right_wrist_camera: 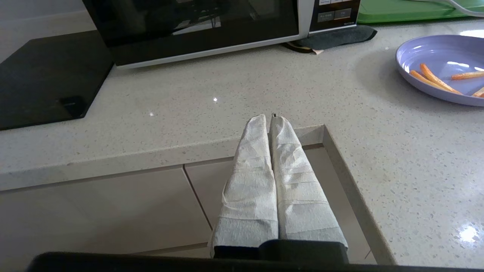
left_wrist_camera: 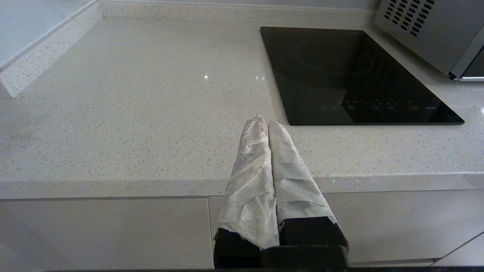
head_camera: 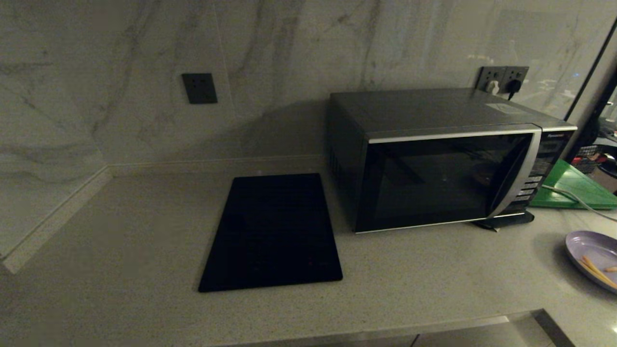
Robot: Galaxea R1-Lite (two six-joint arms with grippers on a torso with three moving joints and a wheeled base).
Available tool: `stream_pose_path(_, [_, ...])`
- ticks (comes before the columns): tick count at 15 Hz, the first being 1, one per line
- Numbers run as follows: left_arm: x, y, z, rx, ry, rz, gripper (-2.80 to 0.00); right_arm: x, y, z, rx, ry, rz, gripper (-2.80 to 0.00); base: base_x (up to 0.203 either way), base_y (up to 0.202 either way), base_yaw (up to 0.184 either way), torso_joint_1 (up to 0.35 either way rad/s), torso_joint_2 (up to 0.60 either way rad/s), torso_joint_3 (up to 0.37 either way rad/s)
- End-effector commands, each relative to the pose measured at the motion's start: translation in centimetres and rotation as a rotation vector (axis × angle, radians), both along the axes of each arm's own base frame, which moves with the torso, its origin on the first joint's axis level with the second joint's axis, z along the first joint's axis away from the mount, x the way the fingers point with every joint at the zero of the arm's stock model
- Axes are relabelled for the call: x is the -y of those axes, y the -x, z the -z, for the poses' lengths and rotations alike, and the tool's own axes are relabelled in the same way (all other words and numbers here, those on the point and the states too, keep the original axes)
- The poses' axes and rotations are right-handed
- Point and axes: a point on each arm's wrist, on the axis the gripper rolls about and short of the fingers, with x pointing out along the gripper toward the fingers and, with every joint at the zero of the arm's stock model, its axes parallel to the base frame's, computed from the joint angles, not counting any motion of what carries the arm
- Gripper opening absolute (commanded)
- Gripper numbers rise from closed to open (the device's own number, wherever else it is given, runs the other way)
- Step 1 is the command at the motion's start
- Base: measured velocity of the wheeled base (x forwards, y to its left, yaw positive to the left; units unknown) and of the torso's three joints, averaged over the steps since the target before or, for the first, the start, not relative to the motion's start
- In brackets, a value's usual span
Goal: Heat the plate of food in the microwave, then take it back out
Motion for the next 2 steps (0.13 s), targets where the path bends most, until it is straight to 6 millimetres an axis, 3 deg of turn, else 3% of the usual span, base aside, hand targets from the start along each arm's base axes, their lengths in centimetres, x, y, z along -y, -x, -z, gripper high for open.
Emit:
stream_pose_path(1, [0.0,-0.01,-0.01,-0.001,0.001,-0.001,-2.8,0.0,-0.01,0.04,-0.001,-0.001,0.0,-2.8,0.0,0.0,0.0,0.0,0.0,0.0])
stream_pose_path(2, [0.0,-0.01,-0.01,-0.001,0.001,-0.001,-2.8,0.0,-0.01,0.04,-0.001,-0.001,0.0,-2.8,0.0,0.0,0.0,0.0,0.0,0.0])
